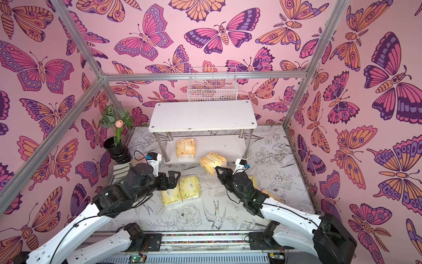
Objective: Place the tissue boxes on the shelf by color
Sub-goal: Place a box of tissues on the shelf.
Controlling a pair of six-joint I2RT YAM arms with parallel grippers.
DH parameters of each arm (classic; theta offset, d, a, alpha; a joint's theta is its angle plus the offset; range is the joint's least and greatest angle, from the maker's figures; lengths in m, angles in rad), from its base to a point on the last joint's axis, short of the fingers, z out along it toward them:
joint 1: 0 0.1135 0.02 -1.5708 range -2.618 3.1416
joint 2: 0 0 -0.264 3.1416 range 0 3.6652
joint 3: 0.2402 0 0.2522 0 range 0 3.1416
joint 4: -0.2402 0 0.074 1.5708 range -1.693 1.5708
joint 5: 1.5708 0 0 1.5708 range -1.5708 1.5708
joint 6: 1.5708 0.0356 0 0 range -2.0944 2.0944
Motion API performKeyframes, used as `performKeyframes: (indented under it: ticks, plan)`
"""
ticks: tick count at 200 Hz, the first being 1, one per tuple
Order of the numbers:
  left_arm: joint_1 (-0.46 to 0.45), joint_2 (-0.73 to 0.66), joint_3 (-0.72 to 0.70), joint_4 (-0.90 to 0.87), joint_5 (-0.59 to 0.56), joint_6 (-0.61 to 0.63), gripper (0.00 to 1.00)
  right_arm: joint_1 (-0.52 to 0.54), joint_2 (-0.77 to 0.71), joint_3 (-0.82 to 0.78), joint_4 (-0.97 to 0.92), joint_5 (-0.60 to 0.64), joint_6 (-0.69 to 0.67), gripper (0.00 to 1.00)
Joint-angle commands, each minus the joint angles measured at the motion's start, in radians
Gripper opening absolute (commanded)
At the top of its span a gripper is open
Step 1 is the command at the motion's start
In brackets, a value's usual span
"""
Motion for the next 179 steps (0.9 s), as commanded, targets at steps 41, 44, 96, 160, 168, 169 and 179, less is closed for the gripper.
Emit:
performKeyframes:
  ticks: [41, 44, 96, 160, 168, 169, 179]
  plan:
    - [0.014, -0.045, -0.033, -0.077, -0.047, -0.016, 1.0, -0.09, 0.251, 0.144, 0.169, 0.112, -0.073, 0.0]
    - [0.014, -0.045, -0.034, -0.078, -0.047, -0.016, 1.0, -0.093, 0.272, 0.152, 0.184, 0.115, -0.075, 0.0]
    - [0.017, -0.057, -0.053, -0.089, -0.038, -0.039, 1.0, -0.131, 0.631, 0.289, 0.418, 0.088, -0.038, 0.0]
    - [0.018, -0.063, -0.053, -0.097, -0.033, -0.048, 1.0, -0.104, 0.825, 0.388, 0.451, 0.148, 0.061, 0.01]
    - [0.018, -0.062, -0.052, -0.099, -0.035, -0.048, 1.0, -0.101, 0.839, 0.397, 0.451, 0.156, 0.071, 0.03]
    - [0.017, -0.061, -0.052, -0.099, -0.035, -0.048, 1.0, -0.1, 0.84, 0.398, 0.451, 0.157, 0.073, 0.03]
    - [0.02, -0.06, -0.05, -0.099, -0.033, -0.048, 1.0, -0.097, 0.857, 0.407, 0.454, 0.169, 0.088, 0.04]
